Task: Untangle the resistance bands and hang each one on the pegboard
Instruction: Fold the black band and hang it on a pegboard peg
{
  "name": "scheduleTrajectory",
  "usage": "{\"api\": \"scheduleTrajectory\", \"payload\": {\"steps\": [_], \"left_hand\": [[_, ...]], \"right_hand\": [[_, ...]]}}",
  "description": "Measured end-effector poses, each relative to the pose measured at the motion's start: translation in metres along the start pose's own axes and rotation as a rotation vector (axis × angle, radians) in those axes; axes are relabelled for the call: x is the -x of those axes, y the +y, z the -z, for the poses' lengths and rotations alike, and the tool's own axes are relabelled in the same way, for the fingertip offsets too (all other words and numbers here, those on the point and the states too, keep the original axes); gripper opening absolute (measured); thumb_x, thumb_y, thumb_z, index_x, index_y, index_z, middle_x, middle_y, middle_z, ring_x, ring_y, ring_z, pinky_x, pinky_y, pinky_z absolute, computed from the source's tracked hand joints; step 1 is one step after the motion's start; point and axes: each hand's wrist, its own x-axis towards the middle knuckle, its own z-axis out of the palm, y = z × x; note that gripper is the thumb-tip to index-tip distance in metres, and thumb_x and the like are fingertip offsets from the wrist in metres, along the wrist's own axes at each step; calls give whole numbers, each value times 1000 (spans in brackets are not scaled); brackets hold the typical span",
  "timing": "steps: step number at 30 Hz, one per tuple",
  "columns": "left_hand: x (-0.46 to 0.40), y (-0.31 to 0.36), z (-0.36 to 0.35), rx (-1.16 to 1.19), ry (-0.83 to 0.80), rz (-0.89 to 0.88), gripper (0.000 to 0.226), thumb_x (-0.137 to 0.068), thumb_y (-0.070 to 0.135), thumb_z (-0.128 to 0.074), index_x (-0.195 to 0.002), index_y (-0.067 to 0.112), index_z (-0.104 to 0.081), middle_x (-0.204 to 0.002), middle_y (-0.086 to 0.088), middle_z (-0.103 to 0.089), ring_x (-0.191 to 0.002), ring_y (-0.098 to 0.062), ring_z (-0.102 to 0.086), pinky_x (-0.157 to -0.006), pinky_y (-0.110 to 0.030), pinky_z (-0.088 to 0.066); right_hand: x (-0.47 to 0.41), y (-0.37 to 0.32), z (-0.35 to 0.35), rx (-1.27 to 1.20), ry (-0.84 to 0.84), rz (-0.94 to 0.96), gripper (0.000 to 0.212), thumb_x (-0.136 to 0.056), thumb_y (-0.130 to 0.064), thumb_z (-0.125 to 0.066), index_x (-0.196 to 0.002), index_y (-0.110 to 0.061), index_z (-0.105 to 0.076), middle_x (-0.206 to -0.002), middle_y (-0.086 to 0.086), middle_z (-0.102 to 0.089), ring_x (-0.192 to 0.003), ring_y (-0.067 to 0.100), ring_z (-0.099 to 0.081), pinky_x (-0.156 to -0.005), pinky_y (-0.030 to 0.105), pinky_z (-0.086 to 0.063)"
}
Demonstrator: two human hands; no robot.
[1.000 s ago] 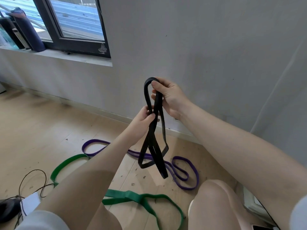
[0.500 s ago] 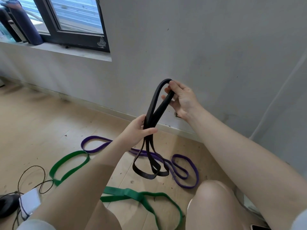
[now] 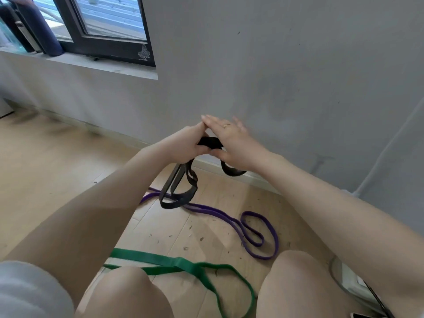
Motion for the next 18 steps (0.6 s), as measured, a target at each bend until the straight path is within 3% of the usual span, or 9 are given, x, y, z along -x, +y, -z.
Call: {"api": "scheduleTrajectory", "payload": {"steps": [2, 4, 7, 9, 11, 14, 18], "left_hand": [[4, -3, 3, 111, 34, 36, 44, -88, 17, -62, -119, 11, -32, -100, -6, -68, -78, -11, -59, -71, -19, -43], [10, -10, 5, 252, 108, 108, 48, -84, 20, -67, -109, 17, -26, -93, -5, -70, -70, -12, -55, -72, -23, -45], [14, -21, 5, 433, 200, 190, 55, -80, 14, -72, -113, 20, -29, -91, -5, -70, -77, -19, -61, -79, -28, -48], [15, -23, 0, 562, 227, 227, 56, -79, 9, -70, -119, 20, -32, -90, -5, -69, -78, -18, -61, -81, -31, -48], [17, -26, -12, 679, 234, 254, 53, -81, 7, -68, -120, 18, -34, -89, -5, -65, -77, -16, -61, -83, -33, -49], [20, -34, -29, 826, 180, 250, 38, -84, 9, -65, -115, 14, -43, -93, -6, -63, -80, -15, -63, -85, -32, -50], [27, -45, -42, 815, 88, 186, 25, -82, 4, -66, -105, 13, -59, -89, 1, -67, -85, -10, -65, -80, -24, -51]], "right_hand": [[-19, 1, -1, -146, -116, -67, 72, -95, -16, -51, -150, -12, -4, -155, 8, -23, -142, 21, -23, -111, 27, -16], [-29, 1, -4, -216, -222, -115, 72, -96, -21, -49, -150, -12, -2, -149, 11, -33, -136, 26, -32, -109, 32, -26], [-36, 5, -10, -191, -277, -99, 59, -95, -25, -52, -145, -9, -25, -141, 12, -44, -129, 27, -41, -104, 34, -32], [-39, 7, -8, -195, -284, -71, 39, -94, -24, -53, -129, -10, -47, -123, 9, -57, -114, 26, -52, -95, 36, -40], [-39, 6, -4, -185, -282, -39, 26, -93, -21, -55, -117, -12, -57, -107, 3, -61, -99, 21, -55, -84, 33, -43], [-34, 8, -4, -258, -239, -52, 21, -92, -17, -55, -112, -14, -61, -102, -2, -61, -94, 15, -55, -79, 25, -39], [-24, 18, -4, -630, -91, -111, 17, -94, -10, -52, -107, -14, -61, -96, -4, -62, -88, 6, -56, -80, 15, -43]]}}
